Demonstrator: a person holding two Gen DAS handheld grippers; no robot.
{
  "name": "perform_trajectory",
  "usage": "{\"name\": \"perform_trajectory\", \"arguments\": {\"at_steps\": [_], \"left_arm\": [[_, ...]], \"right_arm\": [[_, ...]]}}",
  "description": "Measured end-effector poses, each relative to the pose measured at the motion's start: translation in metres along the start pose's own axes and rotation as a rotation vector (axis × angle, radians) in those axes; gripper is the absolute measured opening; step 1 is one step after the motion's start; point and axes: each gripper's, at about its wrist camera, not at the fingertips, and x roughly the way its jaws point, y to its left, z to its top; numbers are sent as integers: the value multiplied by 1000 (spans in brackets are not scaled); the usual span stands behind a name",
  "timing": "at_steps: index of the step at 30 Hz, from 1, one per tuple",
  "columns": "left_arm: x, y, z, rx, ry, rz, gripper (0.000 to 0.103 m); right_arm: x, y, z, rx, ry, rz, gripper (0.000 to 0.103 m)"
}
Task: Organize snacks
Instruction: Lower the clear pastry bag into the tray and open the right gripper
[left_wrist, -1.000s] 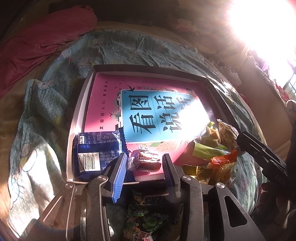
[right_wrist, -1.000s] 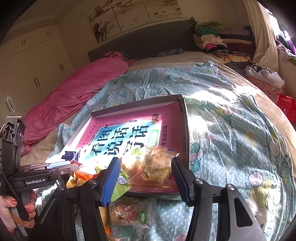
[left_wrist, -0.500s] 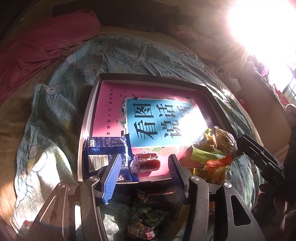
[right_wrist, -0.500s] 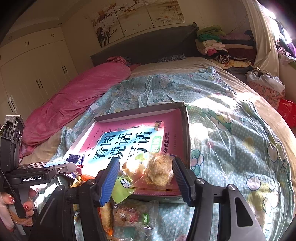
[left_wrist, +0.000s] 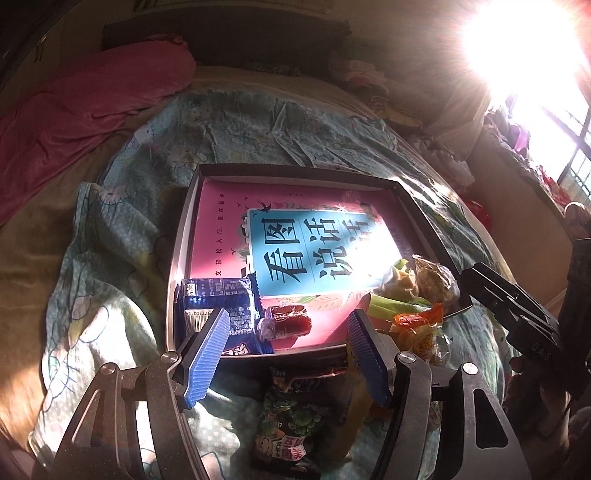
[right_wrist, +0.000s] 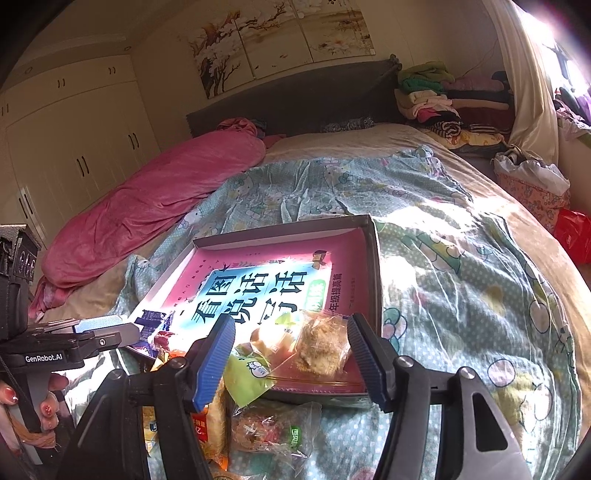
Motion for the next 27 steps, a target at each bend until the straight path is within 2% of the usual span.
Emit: {"name": "perform_trajectory", "arguments": {"at_steps": [18,27], "left_arm": [[-11,-17,-17,65,9,-20,71],[-16,-16,-19,63,-3,-5,73]], "right_arm": [[-12,13,-4,-57,-14,9,66],[-20,26,-8,-119,-26,-23,68]]}}
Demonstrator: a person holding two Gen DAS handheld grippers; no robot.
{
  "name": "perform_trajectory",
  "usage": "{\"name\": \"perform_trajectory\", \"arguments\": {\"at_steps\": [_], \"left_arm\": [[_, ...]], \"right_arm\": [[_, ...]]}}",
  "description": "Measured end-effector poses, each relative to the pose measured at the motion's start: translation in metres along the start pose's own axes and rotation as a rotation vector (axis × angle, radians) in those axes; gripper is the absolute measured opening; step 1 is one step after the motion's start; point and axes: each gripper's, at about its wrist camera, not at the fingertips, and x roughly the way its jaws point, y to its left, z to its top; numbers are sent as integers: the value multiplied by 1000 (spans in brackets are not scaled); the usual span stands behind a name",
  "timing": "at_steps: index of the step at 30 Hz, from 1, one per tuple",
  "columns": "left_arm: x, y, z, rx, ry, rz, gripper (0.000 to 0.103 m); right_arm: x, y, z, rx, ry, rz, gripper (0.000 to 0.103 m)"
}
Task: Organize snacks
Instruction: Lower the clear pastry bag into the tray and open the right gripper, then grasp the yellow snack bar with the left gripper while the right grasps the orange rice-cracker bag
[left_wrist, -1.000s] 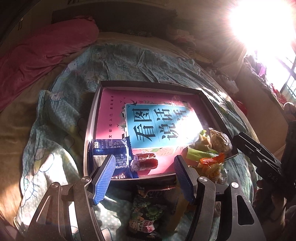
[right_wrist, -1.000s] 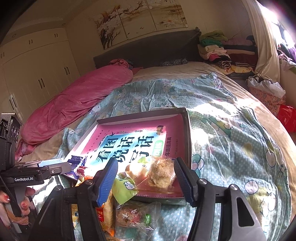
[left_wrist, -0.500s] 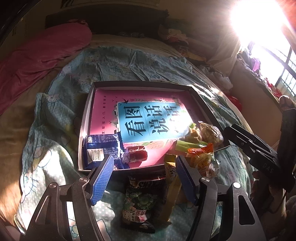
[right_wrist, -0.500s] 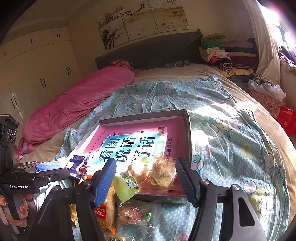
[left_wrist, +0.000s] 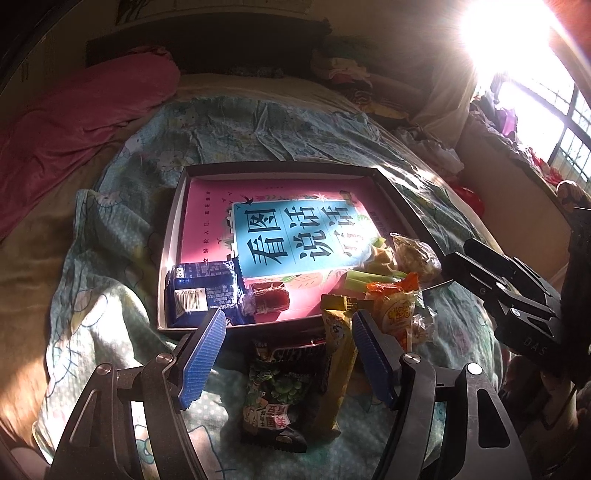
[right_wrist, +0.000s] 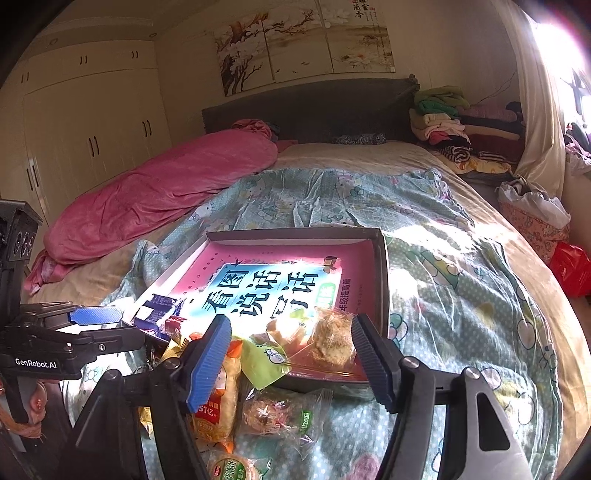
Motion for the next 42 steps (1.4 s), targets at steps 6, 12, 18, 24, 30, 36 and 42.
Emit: {"name": "perform_trajectory", "arguments": {"at_steps": [6,12,18,24,30,36,42], "left_arm": [[-3,-1,-4,6,6,-7,73],[-5,-5,-9,19,14,-19,73],[-7,-10,-13,34,25,-36,73],[-8,-16,-17,54,44,-58,73],[-7,-22,-24,74,68,-80,73],[-6,-24,-27,79,74,-101,72],[-2,-25,-28,82,83,-114,60]], "right_arm": [[-4,11,-3,-36,8,-4,70],[-8,24,-8,-72,25,5,70],[-11,30,-14,-88,50,-5,70],[-14,29,-19,-76,76,-8,70],[-15,25,-22,-49,96,-3,70],[-13,25,-26,-40,129,13,70],[-8,33,-31,-75,163,25,70]]}}
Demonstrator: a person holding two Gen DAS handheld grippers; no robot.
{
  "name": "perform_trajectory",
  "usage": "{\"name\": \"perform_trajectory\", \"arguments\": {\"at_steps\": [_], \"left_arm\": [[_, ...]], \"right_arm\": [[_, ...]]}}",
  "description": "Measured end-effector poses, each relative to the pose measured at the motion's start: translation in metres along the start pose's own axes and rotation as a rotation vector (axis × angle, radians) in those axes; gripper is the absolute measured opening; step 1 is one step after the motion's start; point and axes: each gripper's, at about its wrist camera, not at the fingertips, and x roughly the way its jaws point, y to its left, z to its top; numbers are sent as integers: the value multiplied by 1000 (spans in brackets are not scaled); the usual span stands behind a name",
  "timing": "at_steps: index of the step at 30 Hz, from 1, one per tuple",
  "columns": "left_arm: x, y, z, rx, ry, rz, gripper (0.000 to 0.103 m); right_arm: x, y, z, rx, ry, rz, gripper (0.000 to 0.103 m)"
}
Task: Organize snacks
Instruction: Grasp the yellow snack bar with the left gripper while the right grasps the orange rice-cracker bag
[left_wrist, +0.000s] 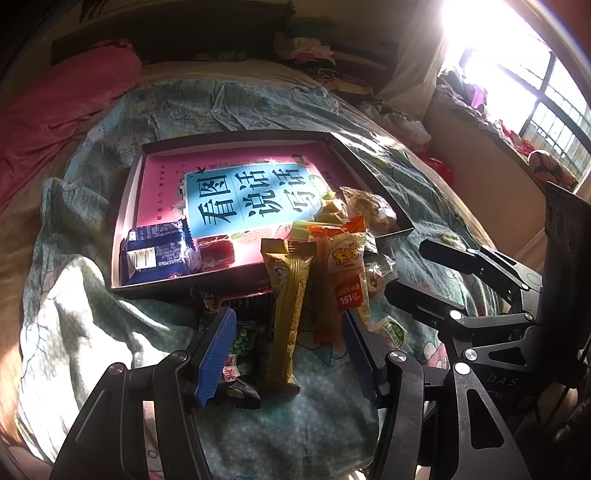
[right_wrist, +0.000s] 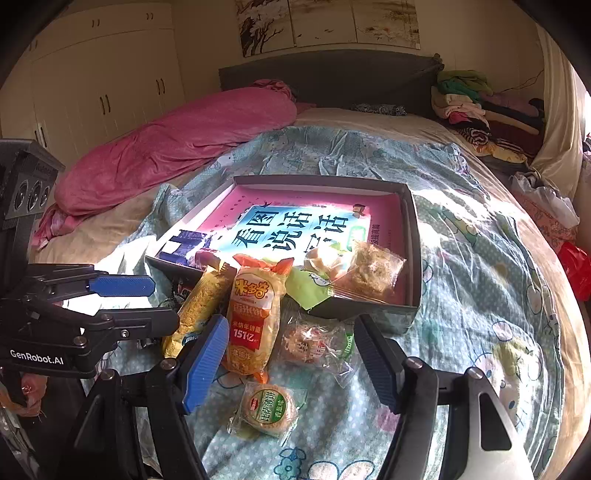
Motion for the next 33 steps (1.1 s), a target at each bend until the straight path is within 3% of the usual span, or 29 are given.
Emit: {"name": "perform_trajectory", "arguments": {"at_steps": [8,17,24,33], "left_arm": [[12,-7,1,33,25,-18,42],[31,-2,2,30,77,6,27],[45,9,3,-4,114,-4,22],[41,23,6,-71,82,-57,17]], "right_arm": [[3,-3,-1,14,12,8,70],[16,-11,0,57,35,83,70],[24,-9,1,45,43,113,68],[31,11,-1,-62,51,144,60]]}}
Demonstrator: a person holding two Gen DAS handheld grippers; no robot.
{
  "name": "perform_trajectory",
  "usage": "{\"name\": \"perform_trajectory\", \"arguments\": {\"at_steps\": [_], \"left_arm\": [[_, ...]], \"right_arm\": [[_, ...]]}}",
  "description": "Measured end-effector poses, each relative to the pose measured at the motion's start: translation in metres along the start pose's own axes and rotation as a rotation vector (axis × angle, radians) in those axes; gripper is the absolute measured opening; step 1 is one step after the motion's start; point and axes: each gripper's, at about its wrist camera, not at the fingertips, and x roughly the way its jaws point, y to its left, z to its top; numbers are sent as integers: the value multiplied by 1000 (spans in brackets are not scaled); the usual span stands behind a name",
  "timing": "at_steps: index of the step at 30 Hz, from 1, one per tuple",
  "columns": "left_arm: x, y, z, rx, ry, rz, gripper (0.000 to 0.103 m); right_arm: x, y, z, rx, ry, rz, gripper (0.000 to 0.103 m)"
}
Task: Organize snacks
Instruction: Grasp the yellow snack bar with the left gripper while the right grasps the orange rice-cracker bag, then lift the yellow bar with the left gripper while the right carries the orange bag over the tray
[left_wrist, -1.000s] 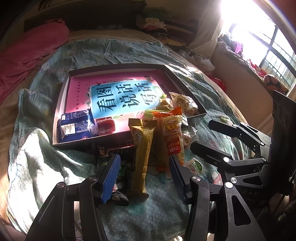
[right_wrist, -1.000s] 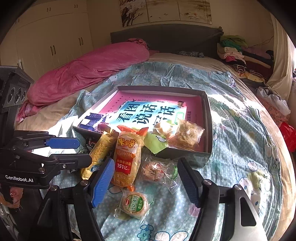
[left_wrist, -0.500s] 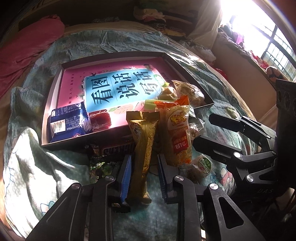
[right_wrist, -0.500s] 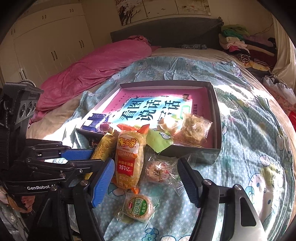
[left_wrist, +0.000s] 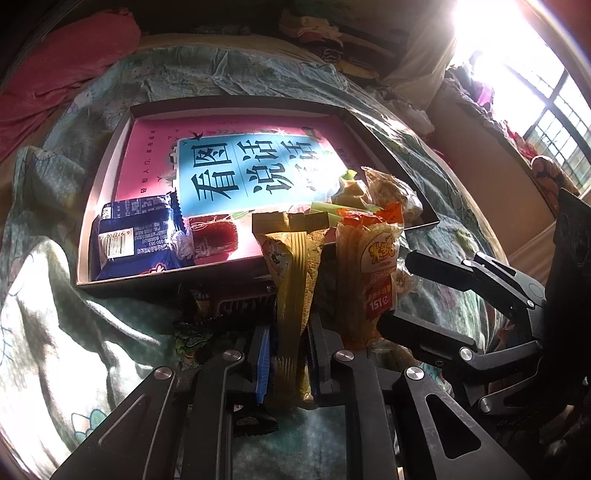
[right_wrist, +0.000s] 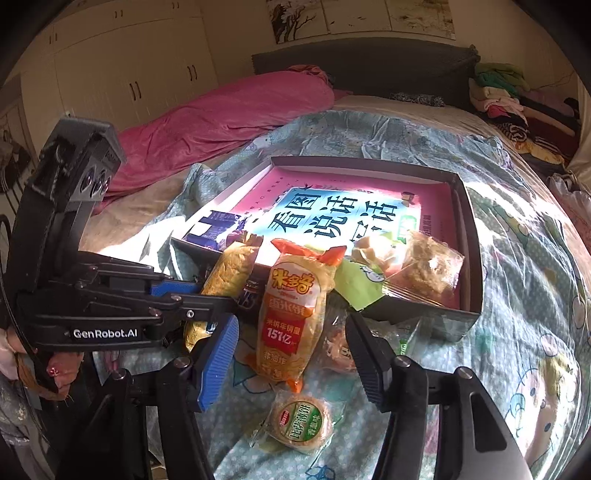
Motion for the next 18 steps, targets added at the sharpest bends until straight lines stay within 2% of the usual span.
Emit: {"name": "perform_trajectory", "arguments": {"at_steps": [5,11,15,18], "left_arm": [[-3,8,3,-45,-18,-25,17],[-5,12,5,-69,-25,-45,16],[-5,12,5,-70,-29,-46,16],[-7,13,5,-76,-33,-49,16]], "right_arm": [[9,7,2,-42,0,-8,59],[21,13,4,-72,1,-20,54],[33,14,2,-69,32,-15,37],[31,14,2,-64,30,-11,36]]}}
